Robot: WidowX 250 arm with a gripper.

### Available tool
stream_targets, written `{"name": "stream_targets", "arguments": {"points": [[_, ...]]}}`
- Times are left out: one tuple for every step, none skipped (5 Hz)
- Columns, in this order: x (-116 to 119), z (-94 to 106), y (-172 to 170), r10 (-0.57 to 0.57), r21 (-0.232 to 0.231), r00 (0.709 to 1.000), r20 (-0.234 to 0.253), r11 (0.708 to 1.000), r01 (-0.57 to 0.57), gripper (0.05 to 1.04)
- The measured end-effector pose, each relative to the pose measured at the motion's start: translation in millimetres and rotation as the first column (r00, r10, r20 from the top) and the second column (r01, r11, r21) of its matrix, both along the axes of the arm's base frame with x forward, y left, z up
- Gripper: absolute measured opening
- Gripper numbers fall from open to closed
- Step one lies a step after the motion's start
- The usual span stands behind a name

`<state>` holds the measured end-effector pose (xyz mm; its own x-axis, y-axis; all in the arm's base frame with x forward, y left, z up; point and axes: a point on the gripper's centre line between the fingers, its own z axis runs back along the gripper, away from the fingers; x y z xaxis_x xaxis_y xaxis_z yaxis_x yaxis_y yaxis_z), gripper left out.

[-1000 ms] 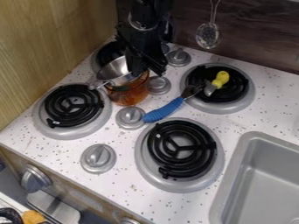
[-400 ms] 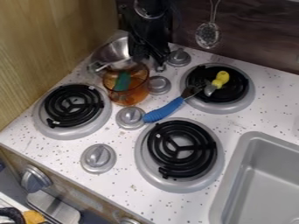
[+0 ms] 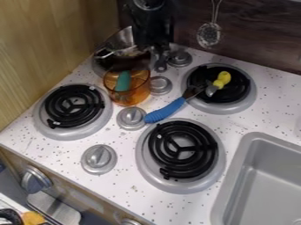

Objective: Move the silver pot to the left top burner.

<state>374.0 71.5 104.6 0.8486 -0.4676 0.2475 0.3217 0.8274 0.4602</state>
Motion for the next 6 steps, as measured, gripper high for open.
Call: {"name": "stream_targets", "arguments": {"points": [[9,-8.7,8,-0.072,0.012,0.997,-0.002,0.997,0.072,0.055],[16,-7.2,19,-0.126,0.042,0.992,0.032,0.991,0.124,0.055],[23,-9.6,23,-0.17,0.064,0.983,0.062,0.984,0.166,0.055],[25,-18.7,30,-0.193,0.059,0.979,0.062,0.98,0.19,0.055],[24,-32.1,36,-0.208,0.036,0.977,0.045,0.978,0.207,0.055],[23,-36.4,41,-0.201,0.018,0.978,0.047,0.98,0.2,0.055]]}}
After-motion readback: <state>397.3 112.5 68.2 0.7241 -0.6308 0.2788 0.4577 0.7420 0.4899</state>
